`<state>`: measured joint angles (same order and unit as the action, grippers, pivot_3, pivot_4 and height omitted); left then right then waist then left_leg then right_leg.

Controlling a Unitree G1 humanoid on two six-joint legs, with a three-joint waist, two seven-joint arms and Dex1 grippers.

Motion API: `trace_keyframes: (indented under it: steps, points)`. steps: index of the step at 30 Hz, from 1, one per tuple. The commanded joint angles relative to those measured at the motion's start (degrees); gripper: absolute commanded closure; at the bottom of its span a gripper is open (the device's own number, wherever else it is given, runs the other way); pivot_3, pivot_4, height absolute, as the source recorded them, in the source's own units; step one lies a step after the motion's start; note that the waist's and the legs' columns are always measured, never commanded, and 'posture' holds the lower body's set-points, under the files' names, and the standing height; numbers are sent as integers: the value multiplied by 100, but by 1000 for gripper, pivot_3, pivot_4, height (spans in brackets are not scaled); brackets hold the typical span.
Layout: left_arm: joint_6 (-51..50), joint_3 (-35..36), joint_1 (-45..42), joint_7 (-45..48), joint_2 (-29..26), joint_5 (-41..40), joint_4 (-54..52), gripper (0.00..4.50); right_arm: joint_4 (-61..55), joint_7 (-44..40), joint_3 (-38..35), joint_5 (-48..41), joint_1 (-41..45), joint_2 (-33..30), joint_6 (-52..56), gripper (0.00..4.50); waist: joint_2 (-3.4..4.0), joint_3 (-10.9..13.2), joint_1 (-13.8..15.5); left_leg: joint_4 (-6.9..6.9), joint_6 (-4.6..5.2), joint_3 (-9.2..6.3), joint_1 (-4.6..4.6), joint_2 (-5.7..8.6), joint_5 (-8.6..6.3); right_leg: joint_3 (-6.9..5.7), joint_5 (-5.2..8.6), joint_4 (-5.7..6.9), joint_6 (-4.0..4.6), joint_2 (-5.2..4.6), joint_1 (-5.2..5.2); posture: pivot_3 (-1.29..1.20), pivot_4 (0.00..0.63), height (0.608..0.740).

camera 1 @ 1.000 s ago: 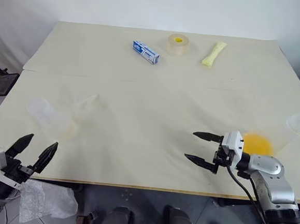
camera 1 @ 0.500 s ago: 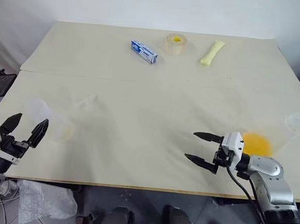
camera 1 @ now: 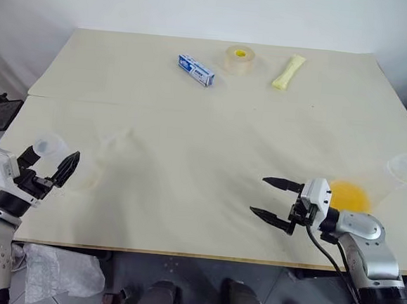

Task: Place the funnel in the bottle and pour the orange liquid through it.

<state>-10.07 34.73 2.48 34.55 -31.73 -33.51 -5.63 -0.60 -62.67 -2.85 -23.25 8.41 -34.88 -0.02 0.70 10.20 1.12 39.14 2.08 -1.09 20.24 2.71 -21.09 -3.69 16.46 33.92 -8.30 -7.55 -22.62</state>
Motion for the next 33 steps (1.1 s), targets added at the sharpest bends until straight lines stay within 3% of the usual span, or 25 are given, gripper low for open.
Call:
trace_keyframes:
  steps: [1,3,11,18,25,33]
  points:
    - [207,159,-56,276,-130,-158,17,1559,-248,43,-210,-97,-41,-74,-55,0,0,0,0,0,0,0,0,0,0,0,0,1,0,0,0,0,150,740]
    - [192,201,-67,449,-192,-243,31,2130,-264,46,-233,-106,-61,-88,-52,0,0,0,0,1,0,0,0,0,0,0,0,1,0,0,0,0,150,740]
    - [-364,193,-76,1242,-875,-746,-182,2133,-401,40,-373,-162,-150,-171,29,0,-1,1,-7,1,0,-1,1,-1,0,0,0,2,0,-1,0,0,150,740]
    - [-1205,-651,-863,1611,-1420,-928,-454,2133,-596,-22,-593,-353,-286,-361,194,0,4,3,19,1,1,-6,1,1,1,4,0,3,0,-4,3,0,150,740]
    - [-823,-2631,-3243,2011,-624,-3,530,2133,-1082,12,-985,-735,-477,-569,495,0,3,4,24,7,8,-1,0,21,8,-11,-4,17,-7,10,4,0,150,740]
    - [125,-3586,-4805,2375,519,973,2419,2133,-1648,395,-1152,-923,-536,-500,718,0,-8,10,6,9,13,12,5,24,11,-33,-7,18,-14,12,-4,0,150,740]
